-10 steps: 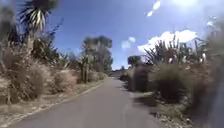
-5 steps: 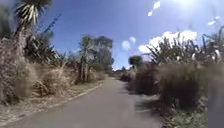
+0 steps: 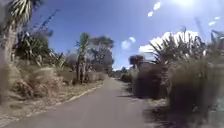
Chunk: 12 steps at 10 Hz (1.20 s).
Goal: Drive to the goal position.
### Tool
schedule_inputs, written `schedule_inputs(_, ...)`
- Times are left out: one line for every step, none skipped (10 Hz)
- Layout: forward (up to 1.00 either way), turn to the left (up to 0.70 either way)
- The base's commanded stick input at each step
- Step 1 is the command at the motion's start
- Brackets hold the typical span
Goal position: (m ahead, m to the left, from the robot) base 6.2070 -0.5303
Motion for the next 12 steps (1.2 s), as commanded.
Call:
schedule_inputs(1.00, 0.00)
schedule_inputs(1.00, 0.00)
schedule_inputs(1.00, 0.00)
schedule_inputs(1.00, 0.00)
schedule_inputs(1.00, 0.00)
schedule_inputs(1.00, 0.00)
schedule_inputs(1.00, 0.00)
schedule_inputs(1.00, 0.00)
schedule_inputs(1.00, 0.00)
schedule_inputs(1.00, 0.00)
schedule_inputs(1.00, 0.00)
schedule_inputs(1.00, 0.00)
